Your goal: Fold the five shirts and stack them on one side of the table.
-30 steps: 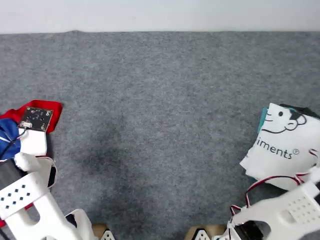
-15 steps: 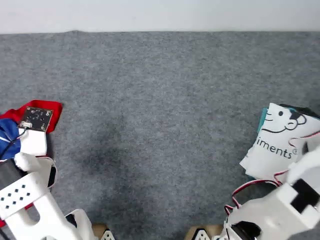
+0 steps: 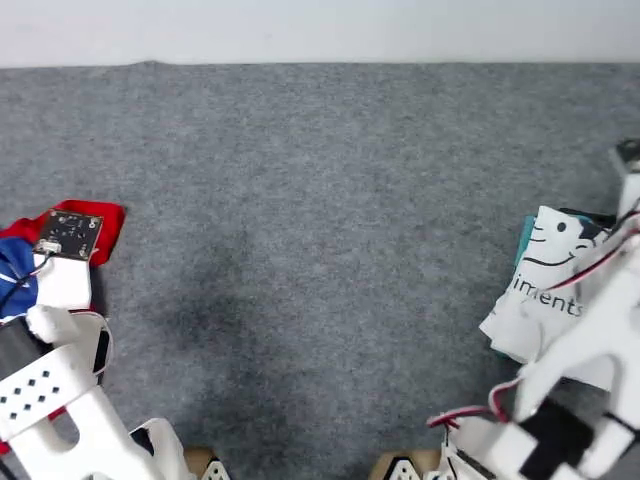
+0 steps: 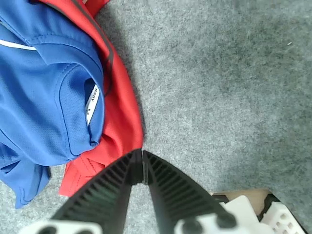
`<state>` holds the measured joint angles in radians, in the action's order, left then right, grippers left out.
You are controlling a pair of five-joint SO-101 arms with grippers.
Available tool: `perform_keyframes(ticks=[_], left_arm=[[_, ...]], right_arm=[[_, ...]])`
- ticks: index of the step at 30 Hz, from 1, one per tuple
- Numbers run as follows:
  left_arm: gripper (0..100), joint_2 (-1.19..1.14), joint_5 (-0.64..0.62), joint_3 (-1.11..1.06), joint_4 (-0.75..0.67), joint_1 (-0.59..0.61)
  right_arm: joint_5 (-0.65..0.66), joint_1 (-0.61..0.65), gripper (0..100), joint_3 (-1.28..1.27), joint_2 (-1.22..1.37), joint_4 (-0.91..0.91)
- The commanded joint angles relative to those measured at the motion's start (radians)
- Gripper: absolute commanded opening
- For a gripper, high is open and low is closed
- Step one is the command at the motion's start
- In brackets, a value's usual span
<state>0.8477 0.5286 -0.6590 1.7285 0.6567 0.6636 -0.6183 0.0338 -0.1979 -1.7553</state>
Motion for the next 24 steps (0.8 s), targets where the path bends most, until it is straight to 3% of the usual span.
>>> perform_keyframes(ticks=[1, 6, 10, 15, 19, 24], left_arm=[[0, 0.018, 0.005, 0.038, 0.025, 0.002], [1, 0.017, 0.009, 0.031, 0.025, 0.002], [12, 0.011, 0.048, 0.039, 0.018, 0.048], [21, 0.006, 0.184, 0.035, -0.137, 0.196], [22, -0.046, 0.267, -0.005, -0.265, 0.213], [22, -0.221, 0.285, -0.005, -0.382, 0.213]], right_arm=[[-0.008, 0.035, 1.4, -0.157, -0.154, -0.039], [-0.1, 0.071, 1.4, -0.331, -0.288, -0.038], [-0.16, 0.082, 1.8, -0.374, -0.363, -0.038], [-0.23, 0.077, 1.7, -0.416, -0.437, -0.042], [-0.259, 0.062, 1.8, -0.483, -0.522, -0.042], [-0.265, 0.062, 1.6, -0.578, -0.648, -0.042]])
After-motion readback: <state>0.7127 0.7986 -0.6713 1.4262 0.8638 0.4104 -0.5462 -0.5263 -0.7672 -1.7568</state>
